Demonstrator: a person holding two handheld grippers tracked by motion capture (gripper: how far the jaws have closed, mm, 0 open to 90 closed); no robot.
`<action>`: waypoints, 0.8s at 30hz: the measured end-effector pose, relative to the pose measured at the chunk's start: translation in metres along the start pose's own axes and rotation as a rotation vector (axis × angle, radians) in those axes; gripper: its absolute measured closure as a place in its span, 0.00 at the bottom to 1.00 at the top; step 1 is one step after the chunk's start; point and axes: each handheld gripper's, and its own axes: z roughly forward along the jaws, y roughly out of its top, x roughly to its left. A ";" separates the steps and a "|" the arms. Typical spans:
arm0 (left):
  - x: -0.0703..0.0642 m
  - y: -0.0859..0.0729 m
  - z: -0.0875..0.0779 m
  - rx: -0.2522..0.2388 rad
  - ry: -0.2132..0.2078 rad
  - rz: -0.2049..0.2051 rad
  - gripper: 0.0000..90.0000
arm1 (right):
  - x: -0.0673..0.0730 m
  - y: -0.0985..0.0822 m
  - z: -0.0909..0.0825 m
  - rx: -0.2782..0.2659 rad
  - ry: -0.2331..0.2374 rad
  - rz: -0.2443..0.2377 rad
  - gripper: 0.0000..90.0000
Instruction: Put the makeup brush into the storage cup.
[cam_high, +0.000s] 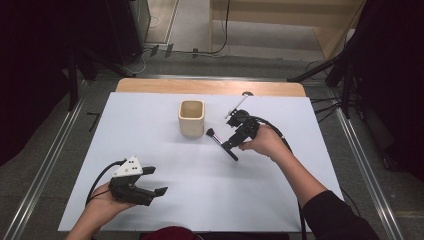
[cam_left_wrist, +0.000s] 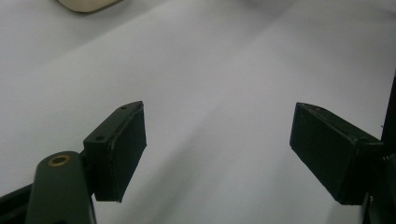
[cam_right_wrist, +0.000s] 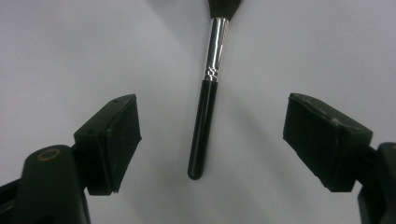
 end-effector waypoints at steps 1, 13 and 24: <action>0.000 0.000 0.000 0.000 0.000 -0.001 0.21 | 0.000 0.001 0.001 0.008 0.004 0.009 0.23; 0.000 0.000 0.000 0.005 0.001 0.000 0.21 | 0.002 0.010 0.012 0.074 -0.012 -0.010 0.23; 0.001 0.000 0.000 0.007 0.000 0.002 0.21 | 0.002 0.012 0.028 0.071 -0.033 0.008 0.24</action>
